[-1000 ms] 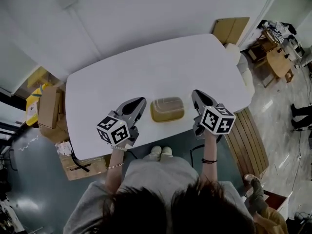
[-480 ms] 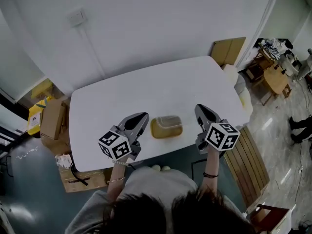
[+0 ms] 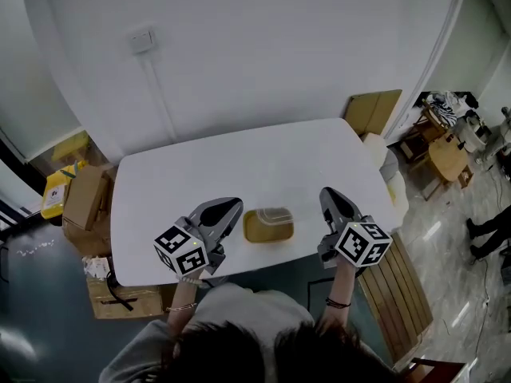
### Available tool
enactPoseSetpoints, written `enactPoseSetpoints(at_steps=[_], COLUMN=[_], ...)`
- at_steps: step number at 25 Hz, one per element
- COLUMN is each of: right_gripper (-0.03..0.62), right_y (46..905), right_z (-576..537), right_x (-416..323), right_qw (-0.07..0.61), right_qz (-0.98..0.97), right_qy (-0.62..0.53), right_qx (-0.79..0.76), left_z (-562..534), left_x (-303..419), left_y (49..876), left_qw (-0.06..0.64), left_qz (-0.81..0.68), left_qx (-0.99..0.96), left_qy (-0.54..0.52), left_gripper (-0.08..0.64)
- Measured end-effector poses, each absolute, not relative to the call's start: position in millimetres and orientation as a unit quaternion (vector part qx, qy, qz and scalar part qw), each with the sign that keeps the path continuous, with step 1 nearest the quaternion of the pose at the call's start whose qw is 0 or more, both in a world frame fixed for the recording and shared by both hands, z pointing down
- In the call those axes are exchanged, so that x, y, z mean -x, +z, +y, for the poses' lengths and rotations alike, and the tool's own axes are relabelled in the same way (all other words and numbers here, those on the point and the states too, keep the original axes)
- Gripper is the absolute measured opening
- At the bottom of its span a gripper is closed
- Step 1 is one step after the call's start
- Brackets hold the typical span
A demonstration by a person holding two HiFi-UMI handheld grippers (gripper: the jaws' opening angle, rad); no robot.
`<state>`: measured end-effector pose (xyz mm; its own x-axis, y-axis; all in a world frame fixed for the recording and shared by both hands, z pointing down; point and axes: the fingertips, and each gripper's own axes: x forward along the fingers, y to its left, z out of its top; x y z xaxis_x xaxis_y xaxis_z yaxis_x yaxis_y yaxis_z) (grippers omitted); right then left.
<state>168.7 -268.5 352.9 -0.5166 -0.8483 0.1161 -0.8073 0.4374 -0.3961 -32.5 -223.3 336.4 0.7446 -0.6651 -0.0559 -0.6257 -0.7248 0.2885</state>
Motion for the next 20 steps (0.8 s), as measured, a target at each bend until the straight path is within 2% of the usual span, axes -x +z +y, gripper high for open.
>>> enactPoseSetpoints(at_steps=[9,20], right_gripper=[0.029,0.029], right_y=[339,336], right_z=[-268,-268], right_x=[-167,-168], right_qw=[0.062,0.067], right_qz=[0.849,0.848], right_qy=[-0.192,-0.189], right_qx=[0.488,0.49], left_z=[-220,-219], left_x=[32,33], left_y=[322,320], left_qw=[0.091,0.083], left_qz=[-0.345,-0.344], left_qx=[-0.932,-0.932], left_qy=[-0.071,-0.071], left_gripper=[-0.005,-0.005])
